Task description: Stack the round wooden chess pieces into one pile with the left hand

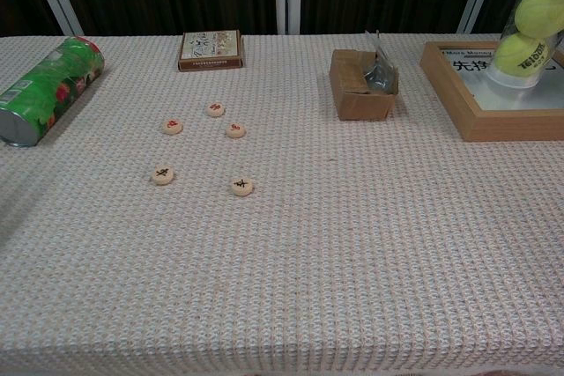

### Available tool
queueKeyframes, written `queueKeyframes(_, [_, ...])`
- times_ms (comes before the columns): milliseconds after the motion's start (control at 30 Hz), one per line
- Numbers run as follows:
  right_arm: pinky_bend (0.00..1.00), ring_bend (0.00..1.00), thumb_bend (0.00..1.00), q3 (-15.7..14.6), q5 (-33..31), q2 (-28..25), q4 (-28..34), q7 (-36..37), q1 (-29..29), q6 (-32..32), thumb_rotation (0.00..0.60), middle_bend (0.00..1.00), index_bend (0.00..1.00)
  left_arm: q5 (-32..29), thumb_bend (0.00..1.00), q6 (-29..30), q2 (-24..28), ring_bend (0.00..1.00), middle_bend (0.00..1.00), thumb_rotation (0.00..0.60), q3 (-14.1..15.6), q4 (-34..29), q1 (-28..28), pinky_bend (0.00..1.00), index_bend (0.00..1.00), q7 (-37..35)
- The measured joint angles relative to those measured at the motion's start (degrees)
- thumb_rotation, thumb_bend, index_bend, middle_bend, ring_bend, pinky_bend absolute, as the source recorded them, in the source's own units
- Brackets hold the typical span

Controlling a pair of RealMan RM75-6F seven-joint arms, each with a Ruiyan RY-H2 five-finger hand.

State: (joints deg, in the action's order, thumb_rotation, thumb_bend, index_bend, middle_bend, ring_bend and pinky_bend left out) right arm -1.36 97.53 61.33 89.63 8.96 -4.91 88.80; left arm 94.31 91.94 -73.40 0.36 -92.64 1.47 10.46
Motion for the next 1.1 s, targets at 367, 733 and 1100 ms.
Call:
queueKeyframes(367, [0.00,0.00,0.27,0.1,-0.7,-0.1,-0.4,0.6,-0.4,-1.1,0.600,0.00,0.00,-0.3,0.03,-5.9,1.0,0.00,0.08,0.600,-2.2,-4.4,4.7,0.00,0.11,2.9])
queueKeyframes(733, [0.00,0.00,0.27,0.4,-1.3,-0.5,-0.9,2.5,-0.1,-0.3,0.600,0.00,0.00,-11.7,0.05,-20.4,-3.0,0.00,0.10,0.600,-10.8,-8.4,16.9,0.00,0.14,11.7])
queueKeyframes(1100, [0.00,0.00,0.27,0.7,-2.1,-0.7,-1.4,3.5,-0.2,-0.8,0.600,0.00,0.00,-32.8,0.06,-31.8,-13.4,0.00,0.10,0.600,-17.6,0.1,29.7,0.00,0.16,18.6])
